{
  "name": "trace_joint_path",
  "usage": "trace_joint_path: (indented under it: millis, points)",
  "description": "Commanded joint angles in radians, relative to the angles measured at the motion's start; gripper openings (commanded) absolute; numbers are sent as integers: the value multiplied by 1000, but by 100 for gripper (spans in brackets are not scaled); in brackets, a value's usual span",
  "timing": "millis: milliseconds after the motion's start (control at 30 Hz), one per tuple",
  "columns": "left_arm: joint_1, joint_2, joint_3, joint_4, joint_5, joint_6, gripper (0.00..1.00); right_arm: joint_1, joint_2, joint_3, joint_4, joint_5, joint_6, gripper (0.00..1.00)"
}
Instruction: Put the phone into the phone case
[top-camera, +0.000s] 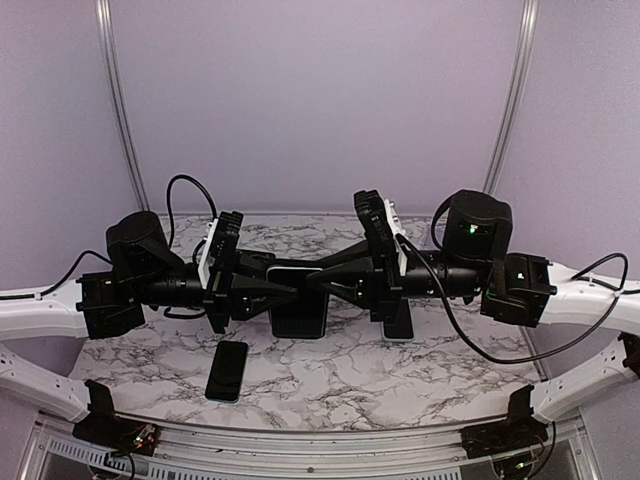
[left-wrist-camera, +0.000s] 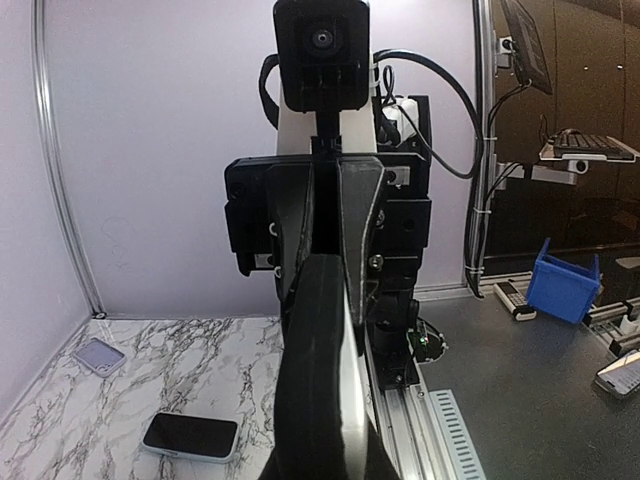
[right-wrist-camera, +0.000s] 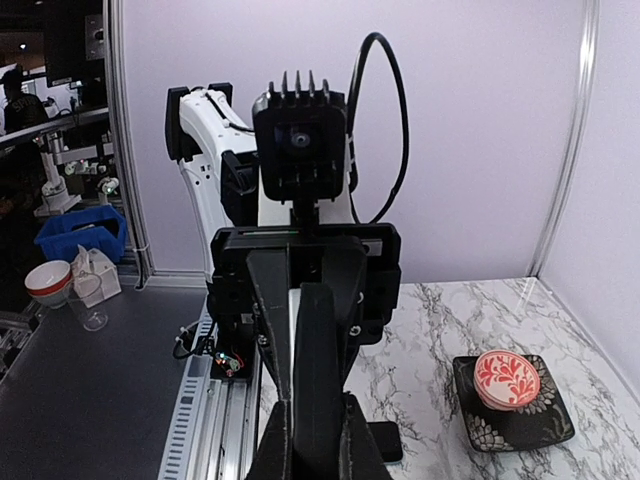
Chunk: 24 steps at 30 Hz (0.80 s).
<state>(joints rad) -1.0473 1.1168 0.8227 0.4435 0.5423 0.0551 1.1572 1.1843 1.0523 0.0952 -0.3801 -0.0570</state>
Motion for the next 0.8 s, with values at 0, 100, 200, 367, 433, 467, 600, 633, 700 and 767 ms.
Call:
trace_joint_path:
  millis: [0,100,200,367,433,467,600,633,700,767]
  points:
    - [-3,-28,13,55,-28,9,0,6,11,37,-16,8,-4,0]
    - [-3,-28,11,53,-39,10,0,4,-5,32,-19,30,0,0]
    - [-3,-17,10,54,-61,-3,0,4,-30,19,15,33,10,0]
    - [-3,7,1,51,-51,-22,43,4,-86,-11,132,26,31,0]
    - [-3,11,-4,52,-51,-29,44,4,-107,-18,176,22,35,0]
    - [-3,13,-7,52,-53,-33,43,3,-117,-20,192,16,36,0]
    - [-5,25,0,51,-48,-45,31,3,-132,-27,225,13,41,0]
    - [-6,32,5,51,-43,-47,23,3,-131,-29,229,17,42,0]
    - [-9,40,13,52,-38,-47,0,2,-130,-30,236,21,43,0]
    - [-16,41,13,51,-32,-43,0,1,-131,-32,239,28,48,0]
